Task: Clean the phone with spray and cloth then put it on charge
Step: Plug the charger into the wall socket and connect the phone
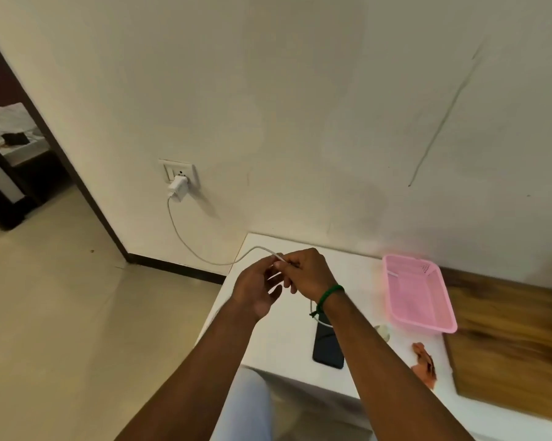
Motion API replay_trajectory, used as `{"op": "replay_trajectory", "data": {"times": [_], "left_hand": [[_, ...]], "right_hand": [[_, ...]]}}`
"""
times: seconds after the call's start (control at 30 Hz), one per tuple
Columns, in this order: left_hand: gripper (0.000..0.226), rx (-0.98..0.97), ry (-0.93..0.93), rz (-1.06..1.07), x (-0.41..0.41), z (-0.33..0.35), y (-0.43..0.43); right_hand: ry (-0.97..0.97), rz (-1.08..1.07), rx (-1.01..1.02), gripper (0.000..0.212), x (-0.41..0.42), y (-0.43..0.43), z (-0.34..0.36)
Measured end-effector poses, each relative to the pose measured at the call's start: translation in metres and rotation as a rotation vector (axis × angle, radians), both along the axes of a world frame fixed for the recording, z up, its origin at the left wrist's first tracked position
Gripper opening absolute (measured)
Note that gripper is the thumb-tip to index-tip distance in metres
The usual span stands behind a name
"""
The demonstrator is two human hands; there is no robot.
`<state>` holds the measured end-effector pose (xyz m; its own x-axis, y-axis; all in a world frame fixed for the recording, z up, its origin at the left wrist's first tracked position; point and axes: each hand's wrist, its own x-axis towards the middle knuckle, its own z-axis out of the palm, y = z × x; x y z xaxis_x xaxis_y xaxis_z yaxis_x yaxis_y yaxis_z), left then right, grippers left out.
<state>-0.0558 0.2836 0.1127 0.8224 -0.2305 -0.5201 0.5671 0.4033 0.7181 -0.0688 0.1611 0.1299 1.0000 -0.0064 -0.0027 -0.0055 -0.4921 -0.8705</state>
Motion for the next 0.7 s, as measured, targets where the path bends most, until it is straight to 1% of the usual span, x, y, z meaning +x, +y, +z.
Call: {"op": "replay_trajectory", "data": {"times": [0.1,0.23,0.33,0.47,0.7], "left_hand": [[0.018,-0.064,0.003,0.025,-0.002,0.014,0.004],[0.019,0.040,-0.050,0.041,-0.002,0.019,0.007],[0.022,0.042,-0.062,0.059,0.000,0.027,0.011],[0.020,0.026,-0.048,0.145,0.007,0.041,0.022],[0.026,-0.036,-0.039,0.268,0.023,0.054,0.048]], "right_hand": [[0.001,0.018,-0.029,0.022,-0.004,0.002,0.004],[-0.005,0.025,-0.031,0.019,-0.011,0.006,0.013],[0.004,0.016,-0.009,0.015,-0.017,0.006,0.019],[0.024,0.002,0.020,0.017,-0.029,0.002,0.029],[0.070,0.024,0.022,0.020,-0.061,-0.022,0.046]]}}
